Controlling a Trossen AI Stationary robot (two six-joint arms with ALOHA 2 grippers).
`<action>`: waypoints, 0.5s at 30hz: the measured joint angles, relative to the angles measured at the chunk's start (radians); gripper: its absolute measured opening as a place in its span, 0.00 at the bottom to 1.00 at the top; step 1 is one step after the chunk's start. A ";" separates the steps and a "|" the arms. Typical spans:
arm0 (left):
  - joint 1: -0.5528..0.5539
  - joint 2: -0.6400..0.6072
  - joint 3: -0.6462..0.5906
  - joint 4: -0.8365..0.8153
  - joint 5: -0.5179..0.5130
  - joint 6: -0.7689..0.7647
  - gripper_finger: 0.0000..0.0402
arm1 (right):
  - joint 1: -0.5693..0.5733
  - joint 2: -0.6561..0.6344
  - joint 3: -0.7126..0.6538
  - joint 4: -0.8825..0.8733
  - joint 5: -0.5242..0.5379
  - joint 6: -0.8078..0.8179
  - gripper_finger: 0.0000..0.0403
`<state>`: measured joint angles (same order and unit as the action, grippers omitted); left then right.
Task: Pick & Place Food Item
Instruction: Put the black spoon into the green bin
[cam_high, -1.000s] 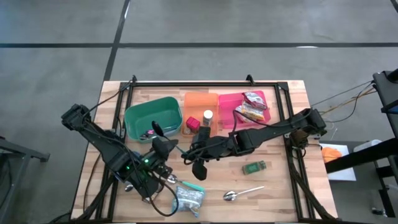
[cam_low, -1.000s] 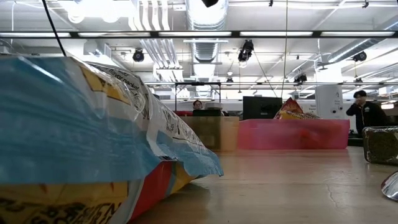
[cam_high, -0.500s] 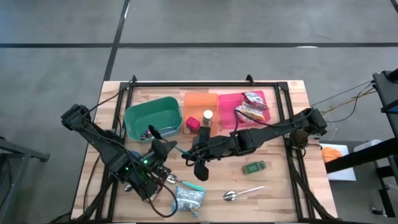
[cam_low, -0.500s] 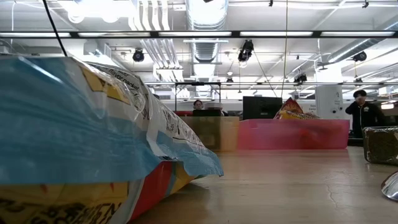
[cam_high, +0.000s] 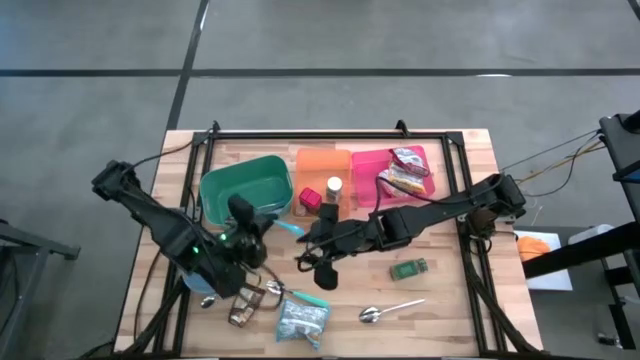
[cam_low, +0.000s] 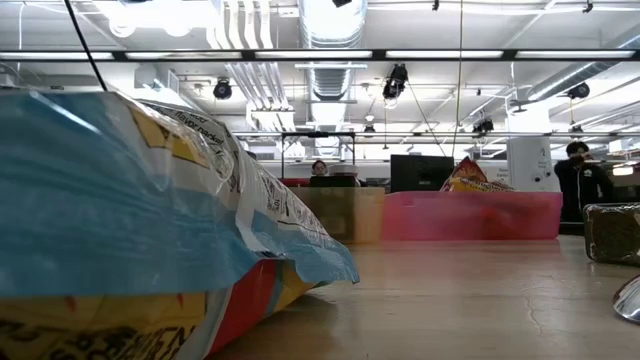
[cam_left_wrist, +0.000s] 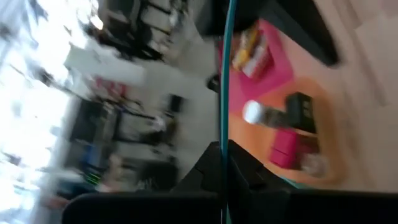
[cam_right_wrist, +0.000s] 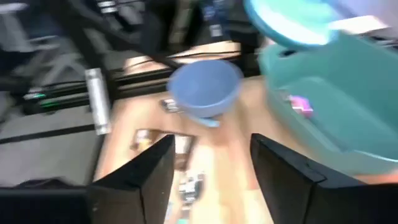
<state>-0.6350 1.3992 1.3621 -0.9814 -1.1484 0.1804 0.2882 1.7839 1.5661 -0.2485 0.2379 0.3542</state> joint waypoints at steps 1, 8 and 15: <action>0.013 -0.015 0.000 -0.039 0.024 -0.067 0.01 | 0.000 -0.006 0.002 -0.016 0.034 0.000 0.53; 0.214 -0.089 -0.011 -0.285 0.249 -0.505 0.01 | 0.001 -0.037 0.002 -0.172 0.187 0.035 0.56; 0.489 -0.110 -0.112 -0.312 0.392 -0.538 0.00 | 0.008 -0.037 -0.021 -0.211 0.192 0.031 0.56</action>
<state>-0.1464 1.2892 1.2498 -1.2931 -0.7567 -0.3575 0.2960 1.7470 1.5449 -0.4597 0.4298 0.3847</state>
